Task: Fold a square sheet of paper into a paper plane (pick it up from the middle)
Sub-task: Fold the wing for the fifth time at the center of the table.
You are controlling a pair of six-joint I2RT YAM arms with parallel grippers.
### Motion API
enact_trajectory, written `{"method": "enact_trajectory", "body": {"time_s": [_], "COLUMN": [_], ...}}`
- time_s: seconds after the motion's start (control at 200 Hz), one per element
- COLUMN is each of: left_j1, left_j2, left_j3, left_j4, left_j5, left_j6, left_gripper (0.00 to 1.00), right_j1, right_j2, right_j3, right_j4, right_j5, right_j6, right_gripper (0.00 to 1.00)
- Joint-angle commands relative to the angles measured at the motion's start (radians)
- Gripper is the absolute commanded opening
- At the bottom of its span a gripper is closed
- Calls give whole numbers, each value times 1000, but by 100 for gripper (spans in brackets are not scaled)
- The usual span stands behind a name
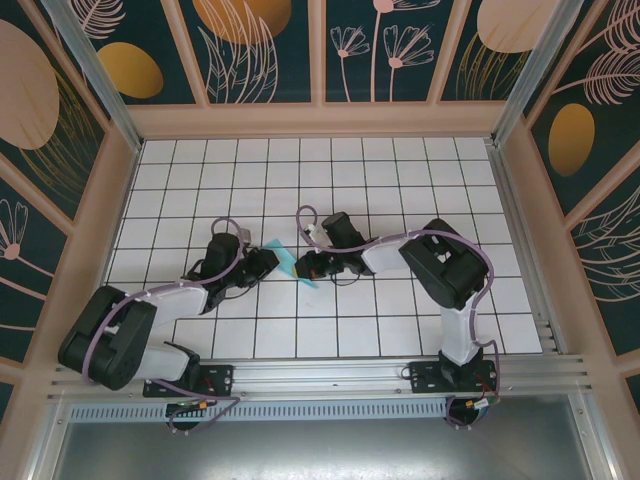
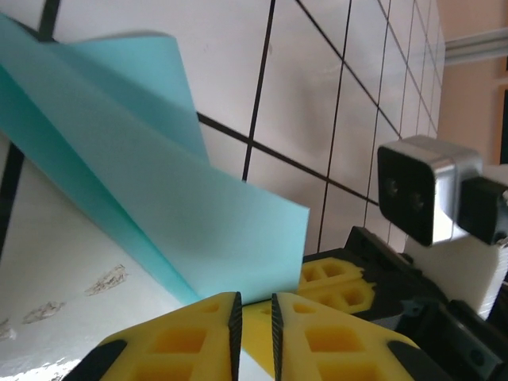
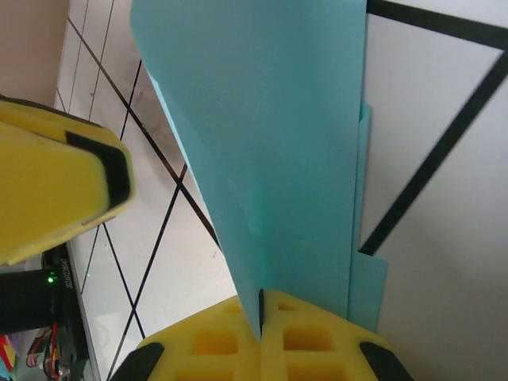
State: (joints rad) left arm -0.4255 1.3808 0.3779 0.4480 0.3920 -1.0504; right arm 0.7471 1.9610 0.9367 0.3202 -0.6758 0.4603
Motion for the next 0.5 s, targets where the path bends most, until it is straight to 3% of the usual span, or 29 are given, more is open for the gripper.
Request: {"method": "enact_trajectory", "body": {"time_s": [0.0, 0.495], "left_j1": [-17, -33], "left_j2": [43, 181], "left_j3": [17, 61], "left_j4": [86, 114], "left_j5": [15, 6], "left_j6": [22, 49], "left_gripper": [18, 9], "right_j1": [-10, -17], "right_j2": [11, 40], "right_j3": [-21, -10], "right_j4": [69, 38], "right_j5": [-46, -55], "right_j6": [60, 62], "right_gripper": [0, 0]}}
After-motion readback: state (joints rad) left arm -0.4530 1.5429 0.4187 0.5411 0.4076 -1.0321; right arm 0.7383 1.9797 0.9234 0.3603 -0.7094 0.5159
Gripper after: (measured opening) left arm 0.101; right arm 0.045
